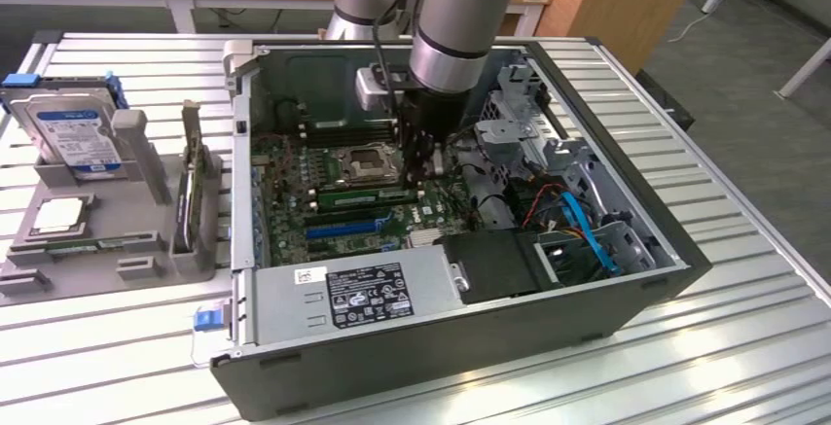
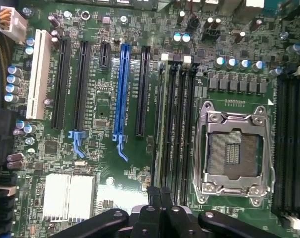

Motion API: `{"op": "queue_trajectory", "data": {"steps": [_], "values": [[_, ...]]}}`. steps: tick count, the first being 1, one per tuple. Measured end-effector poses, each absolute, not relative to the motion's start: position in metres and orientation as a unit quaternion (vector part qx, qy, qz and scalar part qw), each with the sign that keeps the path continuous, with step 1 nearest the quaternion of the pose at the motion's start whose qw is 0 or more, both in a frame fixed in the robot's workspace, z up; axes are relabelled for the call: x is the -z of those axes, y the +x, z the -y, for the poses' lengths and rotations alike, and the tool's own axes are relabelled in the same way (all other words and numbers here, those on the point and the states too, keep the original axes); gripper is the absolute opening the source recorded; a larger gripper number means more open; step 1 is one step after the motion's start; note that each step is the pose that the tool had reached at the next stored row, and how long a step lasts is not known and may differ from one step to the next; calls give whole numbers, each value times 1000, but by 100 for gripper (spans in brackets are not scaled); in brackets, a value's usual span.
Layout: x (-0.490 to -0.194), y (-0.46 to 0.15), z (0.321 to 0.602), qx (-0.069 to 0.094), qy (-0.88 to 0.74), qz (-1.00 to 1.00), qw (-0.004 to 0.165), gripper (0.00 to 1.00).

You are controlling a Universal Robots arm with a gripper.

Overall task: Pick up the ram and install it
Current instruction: 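Press down the ram until it locks into place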

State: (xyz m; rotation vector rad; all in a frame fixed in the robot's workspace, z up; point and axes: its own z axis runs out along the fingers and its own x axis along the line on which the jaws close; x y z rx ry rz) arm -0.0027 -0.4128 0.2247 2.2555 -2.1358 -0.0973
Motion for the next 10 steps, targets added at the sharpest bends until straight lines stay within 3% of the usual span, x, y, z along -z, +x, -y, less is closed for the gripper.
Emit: {"op": "queue_trajectory", "data": {"steps": [10], "values": [[-223, -31, 413, 31, 726, 687, 17, 11]]}}
